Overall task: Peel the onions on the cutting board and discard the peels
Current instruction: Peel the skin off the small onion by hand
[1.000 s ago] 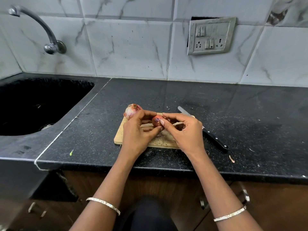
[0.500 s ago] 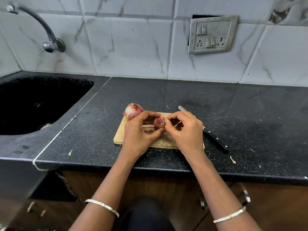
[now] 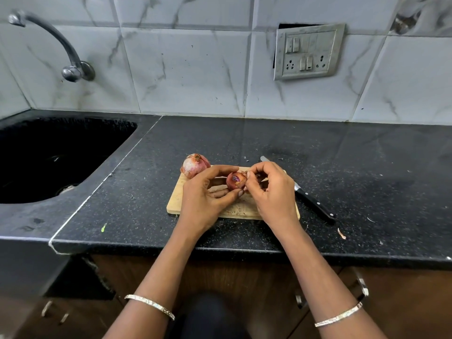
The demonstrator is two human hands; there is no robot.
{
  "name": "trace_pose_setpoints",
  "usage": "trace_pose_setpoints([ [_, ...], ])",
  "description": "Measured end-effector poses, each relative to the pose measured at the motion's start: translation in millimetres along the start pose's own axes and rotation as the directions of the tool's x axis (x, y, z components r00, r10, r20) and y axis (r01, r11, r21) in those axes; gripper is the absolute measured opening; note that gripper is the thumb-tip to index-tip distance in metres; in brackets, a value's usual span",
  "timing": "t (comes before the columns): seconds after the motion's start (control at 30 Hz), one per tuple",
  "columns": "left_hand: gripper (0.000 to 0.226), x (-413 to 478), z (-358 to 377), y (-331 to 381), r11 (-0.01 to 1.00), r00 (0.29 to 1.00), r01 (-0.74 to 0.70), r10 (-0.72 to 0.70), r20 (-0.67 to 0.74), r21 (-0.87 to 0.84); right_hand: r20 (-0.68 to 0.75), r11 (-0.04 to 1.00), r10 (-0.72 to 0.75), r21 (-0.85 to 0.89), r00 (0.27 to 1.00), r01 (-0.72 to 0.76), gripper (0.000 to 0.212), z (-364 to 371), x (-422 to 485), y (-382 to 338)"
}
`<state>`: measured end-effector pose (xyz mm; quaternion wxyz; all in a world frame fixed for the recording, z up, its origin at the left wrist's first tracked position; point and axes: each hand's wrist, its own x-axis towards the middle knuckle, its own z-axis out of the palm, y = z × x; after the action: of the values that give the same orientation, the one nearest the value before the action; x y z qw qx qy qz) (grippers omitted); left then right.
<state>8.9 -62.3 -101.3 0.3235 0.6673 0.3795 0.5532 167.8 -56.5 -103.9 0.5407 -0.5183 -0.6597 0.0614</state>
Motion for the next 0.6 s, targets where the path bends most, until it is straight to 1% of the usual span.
trace_pose_setpoints([
  [0.07, 0.05, 0.5, -0.7, 0.4, 1.0, 1.0, -0.01, 0.01, 0.002, 0.013, -0.022, 0.999, 0.041, 0.011, 0.999, -0.041, 0.002, -0.6, 0.3, 0.3],
  [0.2, 0.052, 1.3, -0.6, -1.3, 0.999, 0.999, 0.031, -0.031, 0.016, -0.041, -0.062, 0.995, 0.1, 0.014, 0.993, -0.099, 0.006, -2.9, 0.8, 0.0],
  [0.37, 0.045, 0.7, 1.1, -0.5, 0.994, 0.998, 0.068, -0.066, 0.023, -0.083, -0.091, 0.987, 0.159, 0.022, 0.983, -0.157, 0.006, -2.3, 2.1, 4.0],
  [0.47, 0.043, 1.2, 0.2, -0.3, 0.997, 0.998, 0.049, -0.047, 0.034, -0.058, -0.095, 0.987, 0.16, 0.019, 0.983, -0.159, 0.006, -2.1, 2.2, 3.6],
  [0.6, 0.04, 1.5, -0.1, -2.6, 1.0, 1.0, -0.011, 0.01, 0.026, 0.029, -0.103, 0.983, 0.183, 0.018, 0.978, -0.182, 0.008, -2.1, 1.2, 6.0],
])
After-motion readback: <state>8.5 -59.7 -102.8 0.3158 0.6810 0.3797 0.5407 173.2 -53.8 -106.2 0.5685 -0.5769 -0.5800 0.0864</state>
